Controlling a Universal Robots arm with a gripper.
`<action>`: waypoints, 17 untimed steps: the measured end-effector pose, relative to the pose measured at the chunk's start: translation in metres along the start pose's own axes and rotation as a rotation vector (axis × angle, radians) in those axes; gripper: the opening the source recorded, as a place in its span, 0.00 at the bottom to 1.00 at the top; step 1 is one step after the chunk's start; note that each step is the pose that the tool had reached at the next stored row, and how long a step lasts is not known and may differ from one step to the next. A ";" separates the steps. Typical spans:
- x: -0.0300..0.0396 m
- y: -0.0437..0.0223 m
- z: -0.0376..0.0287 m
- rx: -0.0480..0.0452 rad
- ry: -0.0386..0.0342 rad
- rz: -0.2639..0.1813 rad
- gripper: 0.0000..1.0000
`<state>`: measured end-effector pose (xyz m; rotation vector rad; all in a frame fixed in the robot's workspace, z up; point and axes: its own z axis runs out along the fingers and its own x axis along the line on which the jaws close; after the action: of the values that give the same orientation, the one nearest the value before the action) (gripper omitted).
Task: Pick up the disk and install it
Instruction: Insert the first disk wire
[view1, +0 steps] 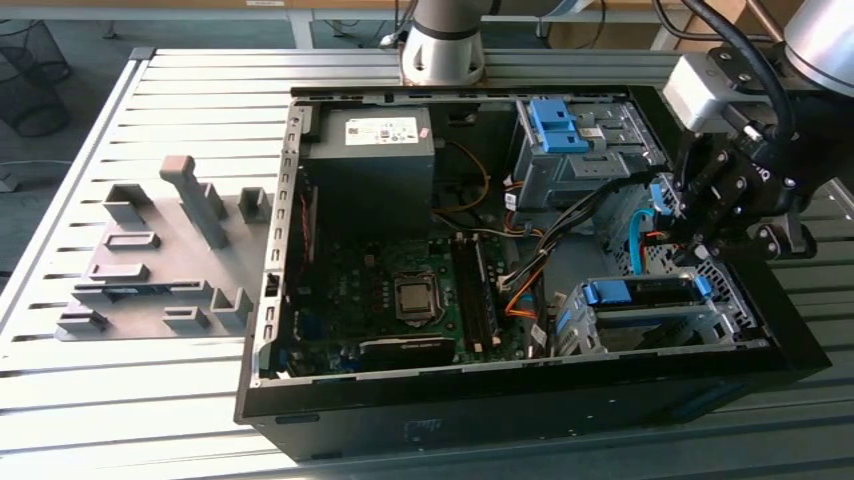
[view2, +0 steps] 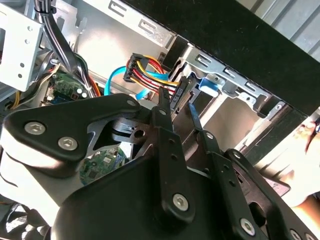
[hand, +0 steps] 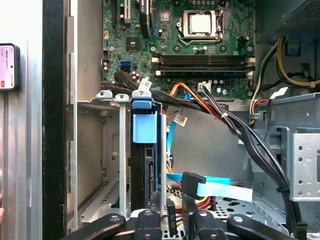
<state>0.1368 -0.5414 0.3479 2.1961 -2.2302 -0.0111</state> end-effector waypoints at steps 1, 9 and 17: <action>0.0000 0.0000 0.0003 0.0000 0.0001 0.000 0.31; 0.0000 0.0000 0.0011 0.0000 -0.0010 -0.003 0.17; 0.0040 0.0101 0.0013 0.0060 -0.0010 -0.003 0.16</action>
<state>0.1266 -0.5452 0.3468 2.2035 -2.2300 -0.0056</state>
